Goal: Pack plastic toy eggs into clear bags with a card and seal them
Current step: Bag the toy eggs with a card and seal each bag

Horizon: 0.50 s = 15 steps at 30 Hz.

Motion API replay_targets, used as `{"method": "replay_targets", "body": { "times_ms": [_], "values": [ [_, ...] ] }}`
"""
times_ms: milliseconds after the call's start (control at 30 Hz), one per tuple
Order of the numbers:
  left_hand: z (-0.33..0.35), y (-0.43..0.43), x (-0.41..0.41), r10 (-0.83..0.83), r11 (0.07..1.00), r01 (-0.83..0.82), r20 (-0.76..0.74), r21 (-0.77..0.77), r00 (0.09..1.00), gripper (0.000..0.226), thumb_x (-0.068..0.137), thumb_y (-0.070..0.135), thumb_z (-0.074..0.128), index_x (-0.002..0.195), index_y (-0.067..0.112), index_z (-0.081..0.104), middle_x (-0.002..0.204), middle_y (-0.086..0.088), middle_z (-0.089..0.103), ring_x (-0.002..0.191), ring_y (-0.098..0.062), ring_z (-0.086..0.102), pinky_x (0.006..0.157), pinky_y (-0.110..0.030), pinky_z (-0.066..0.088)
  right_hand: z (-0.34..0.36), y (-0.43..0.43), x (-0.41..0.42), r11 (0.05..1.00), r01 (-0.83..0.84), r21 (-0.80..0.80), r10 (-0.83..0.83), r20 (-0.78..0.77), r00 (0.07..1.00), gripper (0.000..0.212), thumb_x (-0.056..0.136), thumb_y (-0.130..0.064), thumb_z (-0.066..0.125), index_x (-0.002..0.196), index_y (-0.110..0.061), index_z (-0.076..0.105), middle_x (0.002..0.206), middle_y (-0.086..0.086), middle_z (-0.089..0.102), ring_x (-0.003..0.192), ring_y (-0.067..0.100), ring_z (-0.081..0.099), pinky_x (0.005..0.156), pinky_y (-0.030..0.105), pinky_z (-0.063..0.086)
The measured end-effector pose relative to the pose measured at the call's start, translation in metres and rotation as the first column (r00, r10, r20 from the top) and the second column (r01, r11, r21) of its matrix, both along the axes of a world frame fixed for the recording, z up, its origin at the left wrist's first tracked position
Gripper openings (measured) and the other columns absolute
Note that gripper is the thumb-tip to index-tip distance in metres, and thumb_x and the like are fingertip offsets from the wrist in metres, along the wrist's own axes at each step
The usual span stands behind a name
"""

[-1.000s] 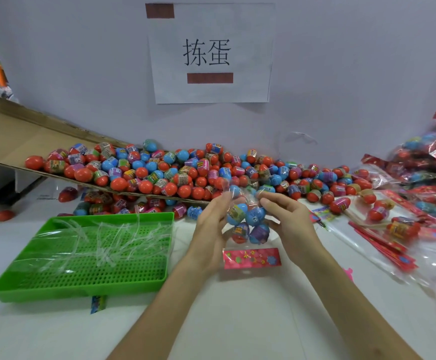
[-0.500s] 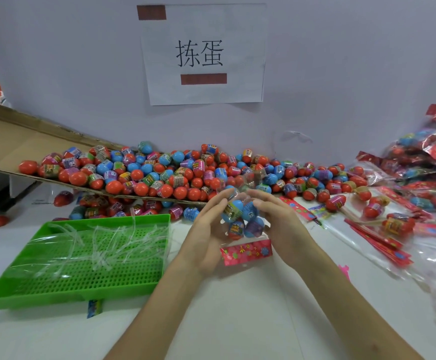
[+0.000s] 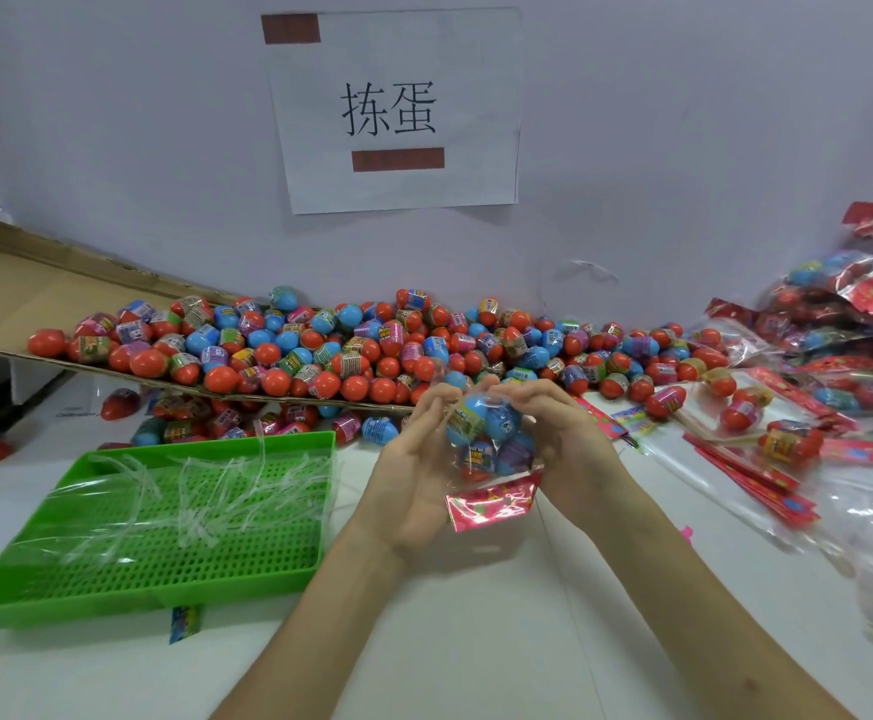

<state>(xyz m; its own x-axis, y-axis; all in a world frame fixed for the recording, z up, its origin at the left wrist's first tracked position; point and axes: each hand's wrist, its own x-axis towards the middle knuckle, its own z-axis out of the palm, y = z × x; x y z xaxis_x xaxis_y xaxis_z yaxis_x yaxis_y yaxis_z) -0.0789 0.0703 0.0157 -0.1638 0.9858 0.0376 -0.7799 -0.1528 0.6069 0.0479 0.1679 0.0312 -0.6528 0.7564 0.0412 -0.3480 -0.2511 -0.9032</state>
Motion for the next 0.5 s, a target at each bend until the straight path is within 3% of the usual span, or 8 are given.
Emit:
{"method": "replay_targets", "body": {
  "times_ms": [133,233,367,500],
  "values": [
    [0.0000,-0.0032,0.0012,-0.025,0.999,0.027,-0.069,0.018,0.997,0.007,0.091,0.016,0.066,0.098,0.016,0.066,0.141,-0.018,0.060,0.121,-0.033,0.065,0.109,-0.052,0.046,-0.0027,0.0000,-0.0003,1.000,0.020,-0.017,-0.021,-0.028,0.999,0.035,0.090,0.009,0.047,0.066,-0.010,0.064,0.101,0.010,0.074,0.102,0.022,0.070,0.074,0.032,0.058],
    [-0.0002,-0.0039,0.0038,0.019,1.000,-0.016,-0.164,0.019,0.986,0.012,0.087,0.010,0.065,0.096,0.017,0.068,0.145,-0.014,0.060,0.125,-0.032,0.064,0.098,-0.046,0.055,-0.0032,-0.0003,-0.0002,0.998,0.004,-0.065,-0.009,-0.069,0.998,0.023,0.079,0.006,0.050,0.065,-0.009,0.061,0.097,0.012,0.072,0.100,0.025,0.068,0.080,0.036,0.056],
    [0.0001,-0.0052,0.0061,0.050,0.999,-0.051,-0.213,0.000,0.976,0.009,0.085,0.017,0.067,0.084,0.023,0.075,0.143,-0.007,0.063,0.129,-0.030,0.063,0.090,-0.044,0.058,-0.0039,0.0003,0.0014,0.987,-0.030,-0.155,0.012,-0.119,0.993,0.041,0.089,0.005,0.046,0.057,-0.015,0.063,0.090,0.005,0.071,0.094,0.021,0.068,0.076,0.034,0.057],
    [-0.0020,-0.0059,0.0054,0.027,0.999,-0.019,-0.230,0.040,0.973,0.024,0.091,0.017,0.060,0.070,0.024,0.070,0.148,-0.007,0.060,0.137,-0.034,0.056,0.112,-0.055,0.042,-0.0053,0.0017,0.0016,0.980,-0.030,-0.196,0.002,-0.139,0.990,0.034,0.084,0.004,0.048,0.059,-0.014,0.062,0.086,0.004,0.068,0.094,0.022,0.063,0.087,0.037,0.052]
  ]
}}
